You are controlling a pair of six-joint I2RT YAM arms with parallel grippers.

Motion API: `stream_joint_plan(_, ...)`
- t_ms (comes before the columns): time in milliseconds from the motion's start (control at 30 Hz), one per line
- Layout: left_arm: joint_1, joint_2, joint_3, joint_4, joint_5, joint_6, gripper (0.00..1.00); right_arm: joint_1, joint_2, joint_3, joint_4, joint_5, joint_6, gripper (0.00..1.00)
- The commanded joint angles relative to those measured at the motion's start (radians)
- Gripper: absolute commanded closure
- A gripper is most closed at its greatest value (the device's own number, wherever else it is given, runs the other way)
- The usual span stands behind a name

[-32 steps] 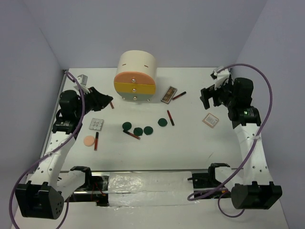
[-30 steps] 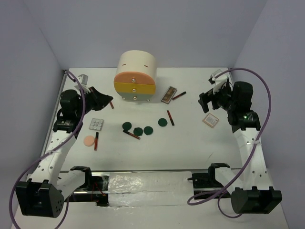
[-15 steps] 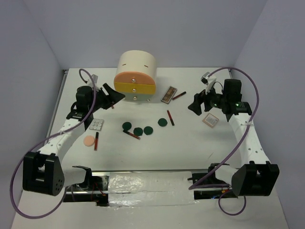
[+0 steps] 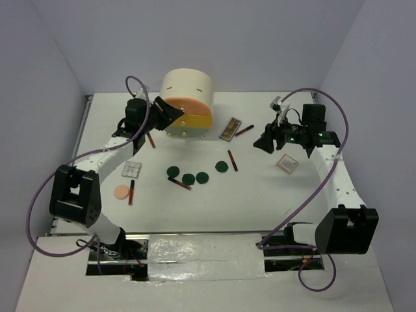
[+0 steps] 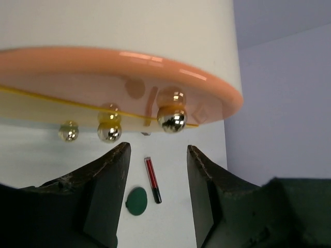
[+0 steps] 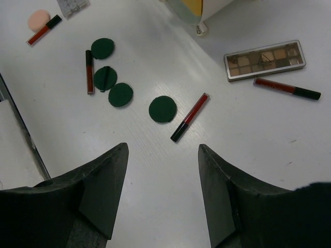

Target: Organize the makeup

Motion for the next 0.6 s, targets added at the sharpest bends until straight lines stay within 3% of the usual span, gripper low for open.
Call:
stream_joint_plan(0,-0.012,0.052,0.101,0.067,-0.024,-0.025,0.40,0.005,-0.007,0.034,0.022,-0.038,-0.007,0.36)
stream_joint_plan(300,-0.021,0.151,0.214,0.021,-0.041,-0.040,0.41,0.003,-0.010,0.024,0.035,-0.013,-0.008,0.35)
stream_joint_plan(567,-0.028,0.164,0.224,0.021,-0.044,-0.060,0.57,0.003,-0.015,0.024,0.036,-0.005,-0.011,0.34)
